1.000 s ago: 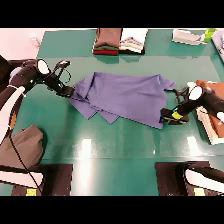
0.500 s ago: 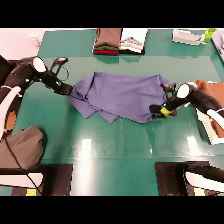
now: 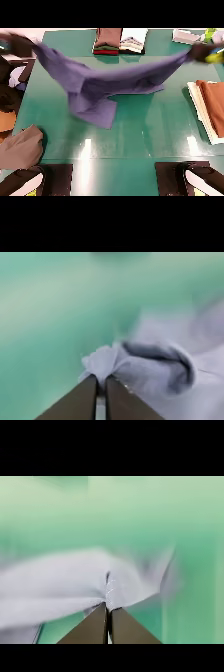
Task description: Fold the shirts.
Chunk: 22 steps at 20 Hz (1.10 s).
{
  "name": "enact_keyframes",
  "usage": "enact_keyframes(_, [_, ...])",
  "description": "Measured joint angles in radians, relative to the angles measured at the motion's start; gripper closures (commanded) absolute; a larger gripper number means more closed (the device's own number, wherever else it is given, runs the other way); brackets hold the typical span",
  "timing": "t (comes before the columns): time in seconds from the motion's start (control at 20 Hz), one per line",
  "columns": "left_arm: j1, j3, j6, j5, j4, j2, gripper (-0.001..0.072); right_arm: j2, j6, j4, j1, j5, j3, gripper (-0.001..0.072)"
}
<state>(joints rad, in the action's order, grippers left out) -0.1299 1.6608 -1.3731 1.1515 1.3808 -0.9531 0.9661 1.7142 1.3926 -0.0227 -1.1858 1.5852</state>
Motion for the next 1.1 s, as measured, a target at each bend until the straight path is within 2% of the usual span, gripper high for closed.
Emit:
enact_keyframes(0.25, [0.0,0.187,-0.064,-0.084,-0.019,0.177,0.068,-0.098,-0.028,0.0,0.118,-0.056,0.282,0.0695])
enact_keyframes(0.55, [0.0,0.301,-0.09,-0.147,-0.077,0.222,0.068,-0.054,-0.039,-0.011,0.22,-0.183,0.504,0.0695])
enact_keyframes(0.8, [0.0,0.295,-0.093,-0.026,-0.089,0.084,0.068,0.048,-0.041,-0.047,0.241,-0.239,0.417,0.0696])
enact_keyframes(0.95, [0.0,0.221,-0.093,0.058,-0.089,-0.074,0.0679,0.157,-0.051,-0.05,0.231,-0.262,0.298,0.0695])
enact_keyframes(1.1, [0.0,0.119,-0.093,0.075,-0.088,-0.262,0.0679,0.29,-0.066,-0.05,0.201,-0.262,0.181,0.0695])
